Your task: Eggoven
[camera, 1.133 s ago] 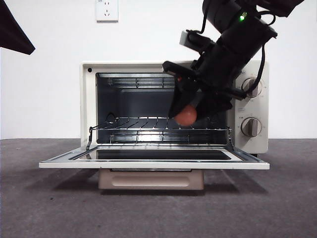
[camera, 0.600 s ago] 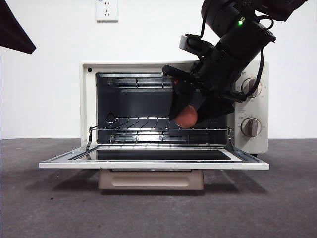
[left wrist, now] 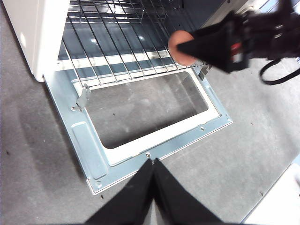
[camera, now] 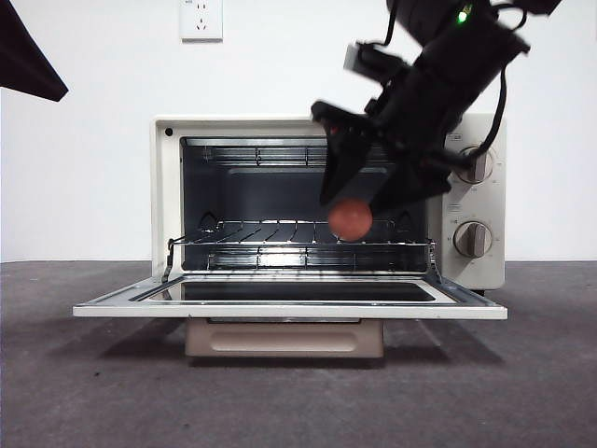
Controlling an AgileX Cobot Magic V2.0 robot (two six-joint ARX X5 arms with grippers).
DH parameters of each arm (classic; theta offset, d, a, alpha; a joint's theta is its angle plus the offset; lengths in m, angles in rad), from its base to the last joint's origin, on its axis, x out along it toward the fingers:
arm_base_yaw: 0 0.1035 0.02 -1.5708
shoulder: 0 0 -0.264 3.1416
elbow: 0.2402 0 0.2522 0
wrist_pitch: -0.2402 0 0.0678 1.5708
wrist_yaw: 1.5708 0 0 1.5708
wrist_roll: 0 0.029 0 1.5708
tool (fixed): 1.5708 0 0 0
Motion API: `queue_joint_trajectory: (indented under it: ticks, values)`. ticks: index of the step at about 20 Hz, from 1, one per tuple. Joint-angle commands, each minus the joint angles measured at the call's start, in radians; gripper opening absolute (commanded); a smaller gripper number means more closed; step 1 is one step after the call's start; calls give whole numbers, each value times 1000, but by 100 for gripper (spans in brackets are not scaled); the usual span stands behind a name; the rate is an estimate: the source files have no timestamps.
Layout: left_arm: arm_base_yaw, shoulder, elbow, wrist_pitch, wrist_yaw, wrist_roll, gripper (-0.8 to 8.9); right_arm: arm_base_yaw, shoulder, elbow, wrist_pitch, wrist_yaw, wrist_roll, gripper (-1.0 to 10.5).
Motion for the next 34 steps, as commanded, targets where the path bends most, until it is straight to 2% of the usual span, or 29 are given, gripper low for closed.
queue_joint_trajectory:
  ticks: [1, 7, 12, 18, 26, 34]
  values:
    - [-2, 7, 4, 19, 5, 3, 6, 9, -33, 11, -11, 4, 11, 314]
    - [6, 74, -12, 95, -36, 0, 6, 26, -244, 11, -150, -1, 8, 314]
    - [45, 268, -101, 301, -37, -39, 6, 32, -490, 11, -299, -8, -18, 314]
    - [63, 517, -106, 499, -50, -52, 6, 31, -690, 11, -441, -7, -29, 314]
    - [45, 750, -106, 629, -30, -56, 6, 31, -775, 11, -460, -1, -28, 314]
    - [-9, 795, -106, 661, 66, -64, 6, 31, -775, 11, -467, 22, -28, 314]
